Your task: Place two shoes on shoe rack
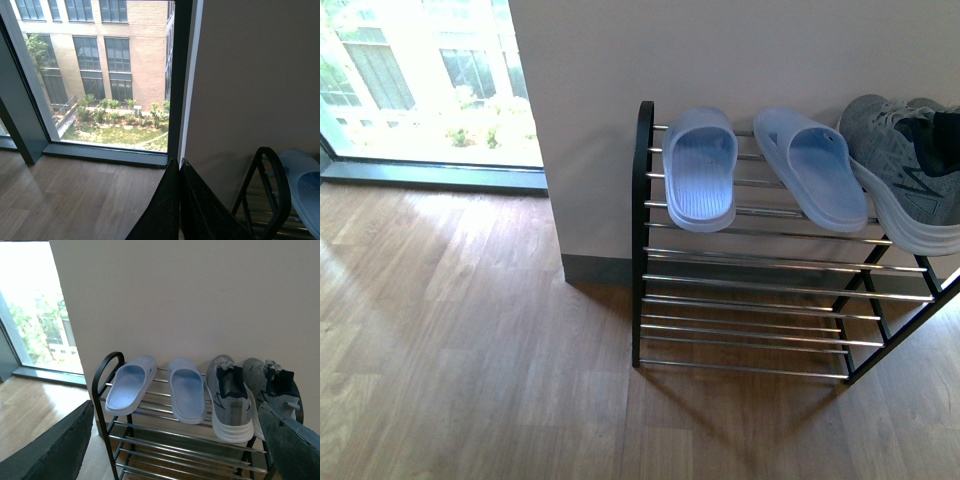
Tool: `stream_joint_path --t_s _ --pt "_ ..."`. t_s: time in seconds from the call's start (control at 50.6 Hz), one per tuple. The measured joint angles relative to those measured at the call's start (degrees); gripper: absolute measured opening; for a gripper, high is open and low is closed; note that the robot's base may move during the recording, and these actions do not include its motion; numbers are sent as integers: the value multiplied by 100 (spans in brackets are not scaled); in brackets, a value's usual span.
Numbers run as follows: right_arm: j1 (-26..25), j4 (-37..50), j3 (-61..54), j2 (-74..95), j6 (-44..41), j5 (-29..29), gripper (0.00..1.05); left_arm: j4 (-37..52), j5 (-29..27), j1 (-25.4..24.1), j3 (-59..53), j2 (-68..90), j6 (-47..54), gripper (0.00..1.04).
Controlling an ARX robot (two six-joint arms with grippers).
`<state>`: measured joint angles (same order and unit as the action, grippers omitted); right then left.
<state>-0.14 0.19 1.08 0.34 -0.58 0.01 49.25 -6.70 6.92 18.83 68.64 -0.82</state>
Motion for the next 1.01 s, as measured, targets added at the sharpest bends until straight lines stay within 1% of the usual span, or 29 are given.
stream_joint_path --t_s 0.276,0.296,0.336,0.415,0.671,0.711,0.75,0.869,1.007 --pt "0 0 0 0 -2 0 95 -157 321 -291 -879 -1054 20 1" --pt "0 0 0 0 -2 0 95 -190 470 -376 -925 -1126 22 1" --pt "0 0 0 0 -2 0 95 -243 599 -496 -990 -1241 24 1" --pt "0 0 0 0 -2 0 95 -369 627 -645 -1128 -1495 22 1" --pt "0 0 0 0 0 0 95 -949 669 -669 -1486 -2433 24 1" --pt "0 0 0 0 -2 0 95 -745 671 -667 -1624 -2455 24 1" --pt "0 0 0 0 -2 0 95 -758 669 -669 -1720 -2540 24 1" --pt "0 0 0 0 -2 0 95 -1095 671 -669 -1801 -2896 24 1" --pt "2 0 0 0 -2 0 95 -1687 671 -671 -1803 -3552 24 1"
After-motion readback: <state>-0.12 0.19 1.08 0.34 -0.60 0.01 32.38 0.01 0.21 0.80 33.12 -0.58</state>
